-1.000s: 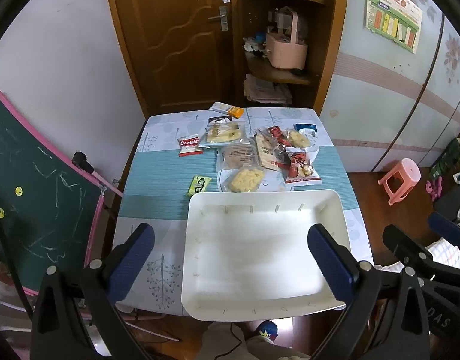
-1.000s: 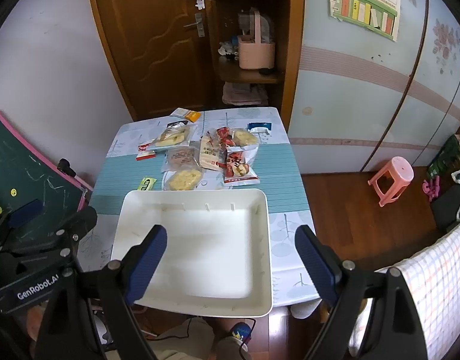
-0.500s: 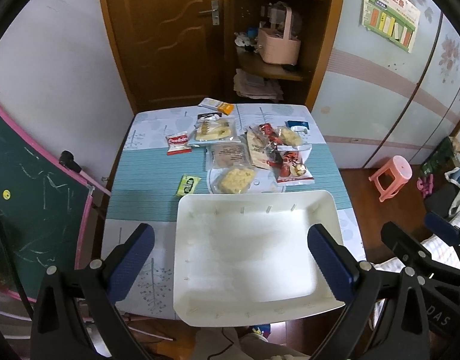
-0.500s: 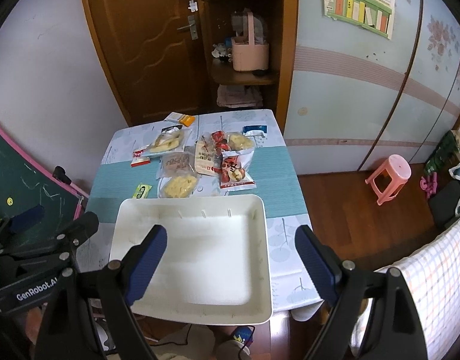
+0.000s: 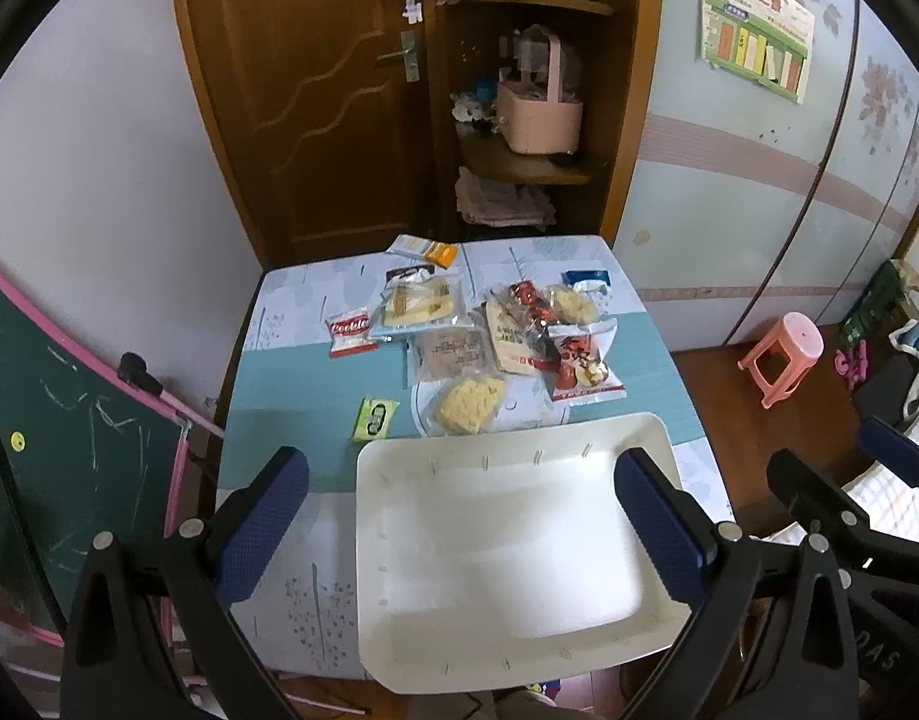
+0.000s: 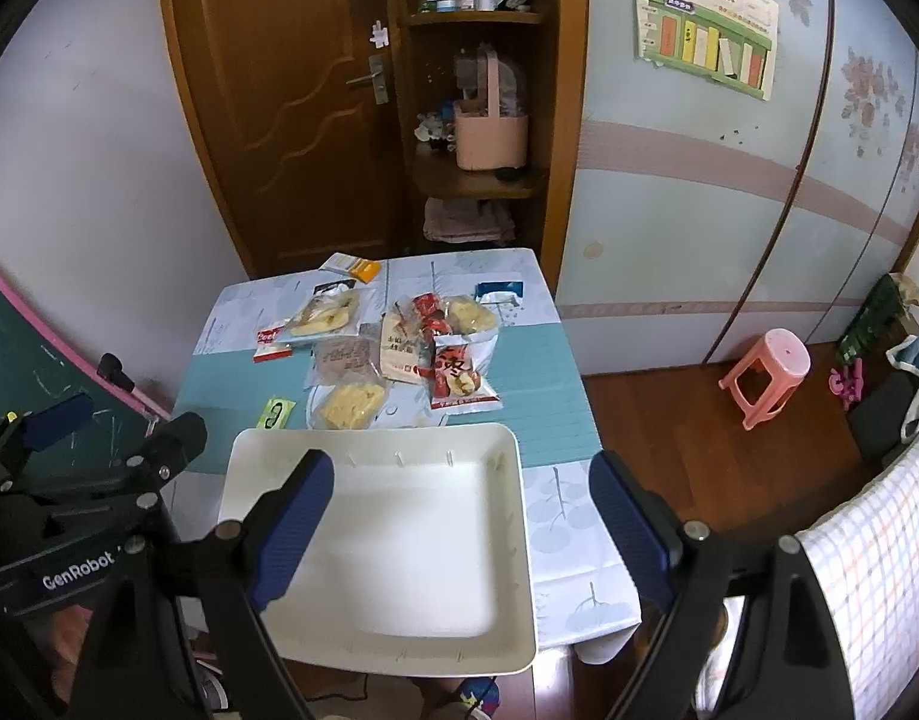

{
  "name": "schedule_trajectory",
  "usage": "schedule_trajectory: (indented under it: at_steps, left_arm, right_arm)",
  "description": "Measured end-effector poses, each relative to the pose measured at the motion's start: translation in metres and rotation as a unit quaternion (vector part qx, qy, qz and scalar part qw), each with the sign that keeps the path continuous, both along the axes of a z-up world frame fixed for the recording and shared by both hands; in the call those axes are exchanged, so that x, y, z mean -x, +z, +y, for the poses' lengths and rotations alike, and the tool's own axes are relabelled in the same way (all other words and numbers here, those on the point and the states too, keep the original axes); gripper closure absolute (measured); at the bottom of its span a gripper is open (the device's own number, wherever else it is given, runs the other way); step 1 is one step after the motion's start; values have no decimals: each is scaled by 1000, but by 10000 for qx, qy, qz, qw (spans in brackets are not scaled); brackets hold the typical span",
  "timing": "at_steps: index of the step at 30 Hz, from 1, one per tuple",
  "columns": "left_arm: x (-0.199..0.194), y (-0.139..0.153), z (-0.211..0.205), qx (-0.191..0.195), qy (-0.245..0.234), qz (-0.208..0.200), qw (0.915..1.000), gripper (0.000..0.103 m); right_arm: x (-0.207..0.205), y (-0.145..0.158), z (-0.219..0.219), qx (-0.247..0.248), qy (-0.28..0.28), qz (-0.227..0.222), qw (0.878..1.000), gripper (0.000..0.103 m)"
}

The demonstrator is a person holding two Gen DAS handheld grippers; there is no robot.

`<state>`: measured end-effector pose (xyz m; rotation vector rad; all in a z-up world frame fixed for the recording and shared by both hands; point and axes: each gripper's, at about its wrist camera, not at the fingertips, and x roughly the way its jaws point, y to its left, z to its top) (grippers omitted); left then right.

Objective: Organize snacks

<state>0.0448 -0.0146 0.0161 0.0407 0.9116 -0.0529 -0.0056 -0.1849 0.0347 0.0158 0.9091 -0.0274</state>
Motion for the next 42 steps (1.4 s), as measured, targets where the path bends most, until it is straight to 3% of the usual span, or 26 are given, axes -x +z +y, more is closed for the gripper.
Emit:
schedule_trajectory:
  at_steps: [19,42]
  left_arm:
    - [-3,17,4,27,-216,-270,9994,2]
    - [-10,4,31,305,49,108,9995,2]
  right_arm:
    - [-7,5,2,21,-127,-100,9999,15]
    - [-20,-2,23,25,38,87,10000,15]
